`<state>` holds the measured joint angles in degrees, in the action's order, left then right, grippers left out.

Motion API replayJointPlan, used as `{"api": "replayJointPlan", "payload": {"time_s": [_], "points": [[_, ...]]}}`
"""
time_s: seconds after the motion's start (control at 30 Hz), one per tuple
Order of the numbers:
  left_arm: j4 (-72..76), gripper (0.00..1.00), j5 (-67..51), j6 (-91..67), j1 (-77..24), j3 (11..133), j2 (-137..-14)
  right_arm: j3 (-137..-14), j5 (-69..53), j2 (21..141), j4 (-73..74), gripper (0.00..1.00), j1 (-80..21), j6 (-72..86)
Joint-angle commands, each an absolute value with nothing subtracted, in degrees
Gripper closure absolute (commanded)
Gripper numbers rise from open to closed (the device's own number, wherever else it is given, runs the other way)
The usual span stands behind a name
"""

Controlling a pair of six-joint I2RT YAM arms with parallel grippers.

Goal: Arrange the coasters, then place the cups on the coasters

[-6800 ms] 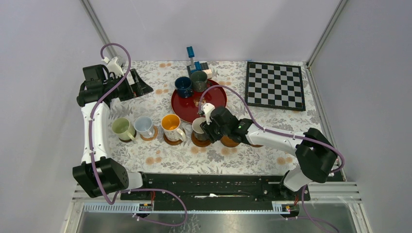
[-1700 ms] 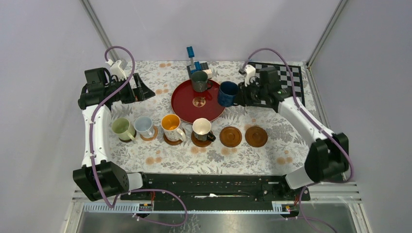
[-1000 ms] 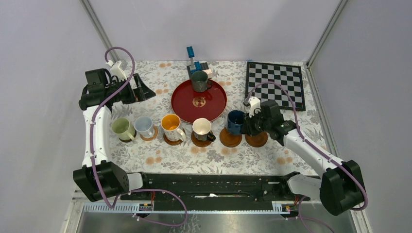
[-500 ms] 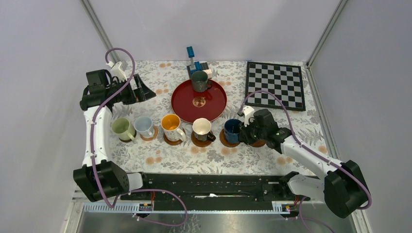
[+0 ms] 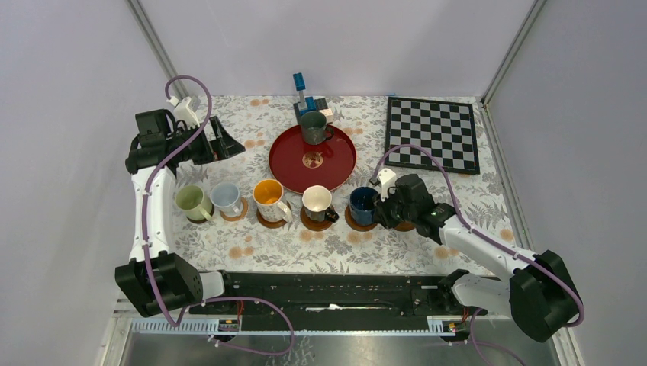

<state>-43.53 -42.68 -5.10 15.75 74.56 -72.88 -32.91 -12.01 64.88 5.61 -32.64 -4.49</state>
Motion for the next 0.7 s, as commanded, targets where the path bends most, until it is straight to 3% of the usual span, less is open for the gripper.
{"api": "replayJointPlan", "payload": {"time_s": [0.0,0.37,0.67], "points": [[-40.9,0.01,-42.9,-5.7,15.6,74.9,-72.3,-33.0,-11.3,63.9,1.2,0.83,-33.4,-5.4],[-40.9,0.01,-42.9,-5.9,15.6,75.0,-72.6,-33.7,-13.6,63.4,4.9,0.53,-33.8,-7.0],[-40.9,0.01,-43.2,-6.1,15.6,75.3,-73.2,-34.6,-18.5,61.9,9.9,0.50,-33.8,-9.1]]}}
